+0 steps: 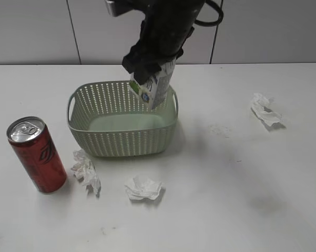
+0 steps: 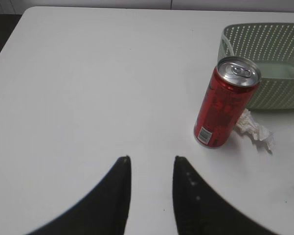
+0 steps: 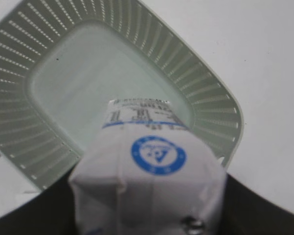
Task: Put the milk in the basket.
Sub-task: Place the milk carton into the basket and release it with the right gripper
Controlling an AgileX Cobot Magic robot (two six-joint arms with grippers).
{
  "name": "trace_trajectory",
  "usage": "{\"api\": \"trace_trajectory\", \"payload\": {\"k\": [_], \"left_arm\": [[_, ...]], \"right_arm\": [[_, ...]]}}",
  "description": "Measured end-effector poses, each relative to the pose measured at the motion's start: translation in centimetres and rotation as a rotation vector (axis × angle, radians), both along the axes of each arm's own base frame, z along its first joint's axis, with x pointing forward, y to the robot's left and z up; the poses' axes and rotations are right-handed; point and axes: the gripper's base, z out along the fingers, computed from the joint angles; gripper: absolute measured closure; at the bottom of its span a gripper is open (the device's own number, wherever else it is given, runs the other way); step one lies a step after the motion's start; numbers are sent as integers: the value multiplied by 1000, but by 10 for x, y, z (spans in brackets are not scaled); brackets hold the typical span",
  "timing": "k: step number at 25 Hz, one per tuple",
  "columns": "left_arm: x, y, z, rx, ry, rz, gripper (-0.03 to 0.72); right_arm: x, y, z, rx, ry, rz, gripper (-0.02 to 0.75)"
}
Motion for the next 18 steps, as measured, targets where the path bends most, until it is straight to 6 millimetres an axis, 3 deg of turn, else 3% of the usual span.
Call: {"api": "trace_trajectory", "payload": {"k": [10,18], "left_arm": [[0,0,0,0,0,0,453],[0,0,0,0,0,0,453]], "right_arm": [[22,16,-75,-79,65,31,374],[27,21,-102,-93,84,40,374]]}}
